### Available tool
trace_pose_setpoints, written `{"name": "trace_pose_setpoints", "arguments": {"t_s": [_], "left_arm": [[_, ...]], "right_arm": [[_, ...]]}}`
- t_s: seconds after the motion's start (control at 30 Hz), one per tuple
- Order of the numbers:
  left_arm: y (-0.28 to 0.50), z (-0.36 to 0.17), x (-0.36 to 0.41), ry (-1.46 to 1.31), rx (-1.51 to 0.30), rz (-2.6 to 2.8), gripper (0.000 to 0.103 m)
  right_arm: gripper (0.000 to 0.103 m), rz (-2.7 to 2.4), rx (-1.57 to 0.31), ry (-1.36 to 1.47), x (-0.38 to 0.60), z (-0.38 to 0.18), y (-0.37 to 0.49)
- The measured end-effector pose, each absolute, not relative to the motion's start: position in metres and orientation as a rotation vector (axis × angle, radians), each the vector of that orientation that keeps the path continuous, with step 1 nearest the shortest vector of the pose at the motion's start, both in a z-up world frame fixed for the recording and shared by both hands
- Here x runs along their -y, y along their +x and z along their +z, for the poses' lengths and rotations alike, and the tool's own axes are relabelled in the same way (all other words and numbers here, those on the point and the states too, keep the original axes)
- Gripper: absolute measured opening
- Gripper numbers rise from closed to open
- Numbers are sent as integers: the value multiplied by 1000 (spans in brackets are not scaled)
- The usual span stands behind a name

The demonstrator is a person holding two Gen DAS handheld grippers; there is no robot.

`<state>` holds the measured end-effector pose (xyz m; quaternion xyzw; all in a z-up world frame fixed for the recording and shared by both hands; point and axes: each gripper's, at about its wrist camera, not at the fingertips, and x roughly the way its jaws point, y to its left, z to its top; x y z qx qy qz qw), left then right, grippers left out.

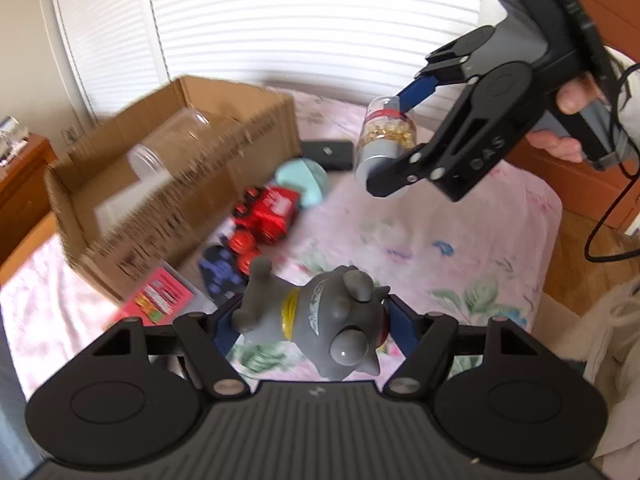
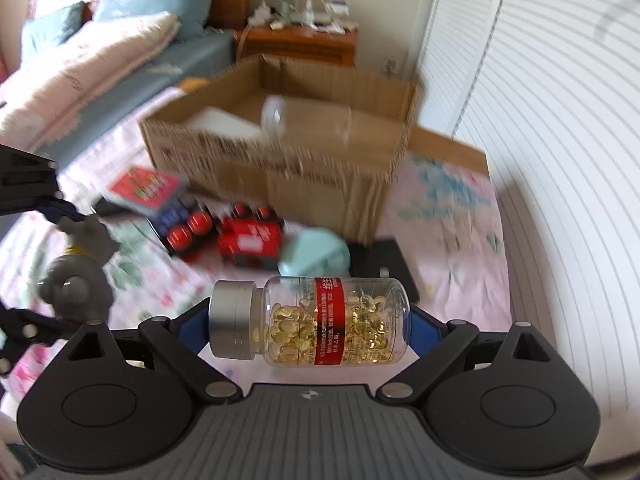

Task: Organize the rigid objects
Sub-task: 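Lower the capsule bottle into the cardboard box with the right tool while the left drops the elephant in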

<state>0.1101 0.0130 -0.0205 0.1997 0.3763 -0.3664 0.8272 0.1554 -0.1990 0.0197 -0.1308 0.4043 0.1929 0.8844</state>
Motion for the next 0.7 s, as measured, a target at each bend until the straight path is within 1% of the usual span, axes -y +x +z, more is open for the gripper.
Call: {"name": "trace_pose_setpoints", "arguments": {"t_s": [0.2,0.37,0.67,0.7], "left_arm": [[130,6,-21,433,-746,-706,73],[159,24,-31,436,-709,-635,73],[220,40,-50,380,-703,-541,73],[226,40,-52,371,-705,-534,73]], "right_arm": [[97,425,-744,-276,187,58,175],[97,434,-717,-252,175,75,209],[98,409,-732,-213,156,70,261],[101,404,-725,-210,155,68,263]]}}
